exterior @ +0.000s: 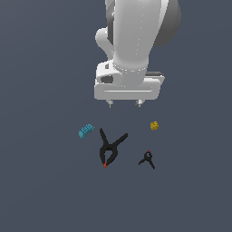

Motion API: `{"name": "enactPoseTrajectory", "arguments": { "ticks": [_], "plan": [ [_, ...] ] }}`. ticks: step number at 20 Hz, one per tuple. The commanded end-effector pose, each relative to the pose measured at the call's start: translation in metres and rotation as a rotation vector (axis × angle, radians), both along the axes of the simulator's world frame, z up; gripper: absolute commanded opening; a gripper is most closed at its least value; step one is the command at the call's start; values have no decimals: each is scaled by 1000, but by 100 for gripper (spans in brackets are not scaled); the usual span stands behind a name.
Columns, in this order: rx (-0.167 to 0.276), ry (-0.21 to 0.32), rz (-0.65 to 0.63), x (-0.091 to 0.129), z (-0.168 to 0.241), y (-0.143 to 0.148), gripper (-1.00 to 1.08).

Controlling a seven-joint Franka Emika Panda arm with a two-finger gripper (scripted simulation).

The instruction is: Pick up a designated object from a clutter of objects.

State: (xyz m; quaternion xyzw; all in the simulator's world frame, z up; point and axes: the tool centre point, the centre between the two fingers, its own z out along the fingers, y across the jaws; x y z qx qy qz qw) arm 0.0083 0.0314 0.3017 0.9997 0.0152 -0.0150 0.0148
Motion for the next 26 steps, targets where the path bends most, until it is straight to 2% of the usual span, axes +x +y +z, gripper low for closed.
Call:
{"name": "enactPoseTrajectory", "arguments": {
  "ticks": [1,8,17,26],
  "plan": [
    [1,-1,-12,6,-8,4,100],
    [4,-9,-72,32,-44,26,100],
    [12,-21,-187,71,-122,69,100],
    [21,-31,-288,90,-198,108,100]
  ]
}}
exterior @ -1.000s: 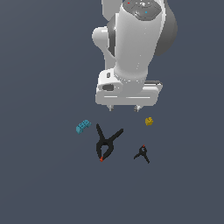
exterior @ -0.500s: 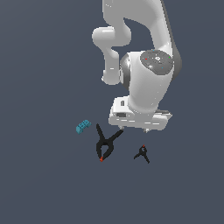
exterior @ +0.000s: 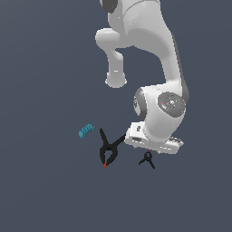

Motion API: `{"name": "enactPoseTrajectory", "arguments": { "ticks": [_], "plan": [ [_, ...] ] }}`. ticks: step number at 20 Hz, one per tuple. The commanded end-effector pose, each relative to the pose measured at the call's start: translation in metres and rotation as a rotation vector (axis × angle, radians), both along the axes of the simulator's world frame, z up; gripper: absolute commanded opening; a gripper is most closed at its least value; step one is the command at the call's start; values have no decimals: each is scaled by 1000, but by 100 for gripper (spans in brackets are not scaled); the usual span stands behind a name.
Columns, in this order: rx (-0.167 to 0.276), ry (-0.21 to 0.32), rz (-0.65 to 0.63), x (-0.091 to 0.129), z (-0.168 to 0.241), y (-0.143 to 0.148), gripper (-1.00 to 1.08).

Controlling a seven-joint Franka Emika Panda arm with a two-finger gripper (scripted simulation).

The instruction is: Pick up a designated object from a clutter of objects.

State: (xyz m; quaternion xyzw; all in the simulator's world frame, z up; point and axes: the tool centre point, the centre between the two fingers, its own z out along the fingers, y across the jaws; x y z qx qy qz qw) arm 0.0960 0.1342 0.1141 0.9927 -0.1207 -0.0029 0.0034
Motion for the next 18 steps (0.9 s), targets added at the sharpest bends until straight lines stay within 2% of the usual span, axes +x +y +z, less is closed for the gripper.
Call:
{"name": "enactPoseTrajectory", "arguments": {
  "ticks": [1,8,18],
  "plan": [
    [2,-4,-24,3,-17,8,100],
    [5,-6,-61,6,-46,22,100],
    [5,-5,-63,6,-59,24,100]
  ]
}}
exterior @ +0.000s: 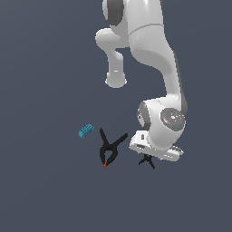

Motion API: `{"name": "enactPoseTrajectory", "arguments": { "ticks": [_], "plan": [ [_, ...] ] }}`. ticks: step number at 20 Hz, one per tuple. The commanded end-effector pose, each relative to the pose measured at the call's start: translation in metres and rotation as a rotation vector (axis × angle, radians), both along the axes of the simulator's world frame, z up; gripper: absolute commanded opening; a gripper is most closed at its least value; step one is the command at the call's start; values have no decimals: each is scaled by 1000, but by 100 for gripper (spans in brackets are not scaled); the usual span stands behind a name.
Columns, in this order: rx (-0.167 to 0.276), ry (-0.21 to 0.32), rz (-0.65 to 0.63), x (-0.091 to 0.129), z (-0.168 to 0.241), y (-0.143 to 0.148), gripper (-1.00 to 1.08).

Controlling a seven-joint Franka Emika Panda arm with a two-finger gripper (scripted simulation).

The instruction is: Pick up a designated object from a clutter of objects.

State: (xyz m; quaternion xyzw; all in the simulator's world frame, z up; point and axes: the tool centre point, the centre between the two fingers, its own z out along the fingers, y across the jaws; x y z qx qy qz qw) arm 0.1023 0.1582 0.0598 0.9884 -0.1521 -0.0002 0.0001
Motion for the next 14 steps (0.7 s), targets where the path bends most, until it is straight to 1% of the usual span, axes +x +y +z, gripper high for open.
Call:
{"name": "enactPoseTrajectory", "arguments": {
  "ticks": [1,8,13,14],
  "plan": [
    [0,1,-1,-1,-8,0,100],
    [0,0,-2,-1,-41,0,100],
    [0,0,-3,0,-46,0,100],
    [0,0,-3,0,-46,0,-100]
  ]
}}
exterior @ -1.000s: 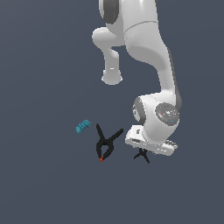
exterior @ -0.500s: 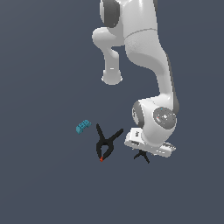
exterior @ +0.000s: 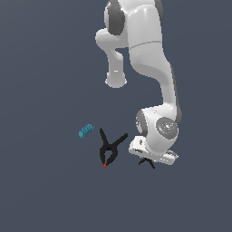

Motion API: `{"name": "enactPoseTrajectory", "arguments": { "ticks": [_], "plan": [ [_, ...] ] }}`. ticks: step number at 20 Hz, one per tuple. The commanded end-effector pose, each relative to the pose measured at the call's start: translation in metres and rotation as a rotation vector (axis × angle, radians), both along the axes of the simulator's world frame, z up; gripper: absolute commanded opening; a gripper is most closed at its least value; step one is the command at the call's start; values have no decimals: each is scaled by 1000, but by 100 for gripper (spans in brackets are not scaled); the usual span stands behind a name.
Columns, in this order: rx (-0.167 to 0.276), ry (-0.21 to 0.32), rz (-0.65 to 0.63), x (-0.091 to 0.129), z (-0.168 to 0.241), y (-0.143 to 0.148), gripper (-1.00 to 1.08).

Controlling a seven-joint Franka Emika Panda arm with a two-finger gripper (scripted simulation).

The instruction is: Pick up a designated object from a clutter of objects.

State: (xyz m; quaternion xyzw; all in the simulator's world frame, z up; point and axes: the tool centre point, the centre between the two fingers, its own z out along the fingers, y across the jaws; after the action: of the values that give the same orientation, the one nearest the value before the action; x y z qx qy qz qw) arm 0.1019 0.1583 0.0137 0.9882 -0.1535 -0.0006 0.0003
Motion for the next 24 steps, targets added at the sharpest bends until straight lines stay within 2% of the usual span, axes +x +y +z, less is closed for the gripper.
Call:
{"name": "enactPoseTrajectory", "arguments": {
  "ticks": [1,14,24],
  "plan": [
    [0,-1,0,1,0,0,-100],
    [0,-1,0,0,4,-1,-100],
    [0,-1,0,-12,44,-13,-100]
  ]
}}
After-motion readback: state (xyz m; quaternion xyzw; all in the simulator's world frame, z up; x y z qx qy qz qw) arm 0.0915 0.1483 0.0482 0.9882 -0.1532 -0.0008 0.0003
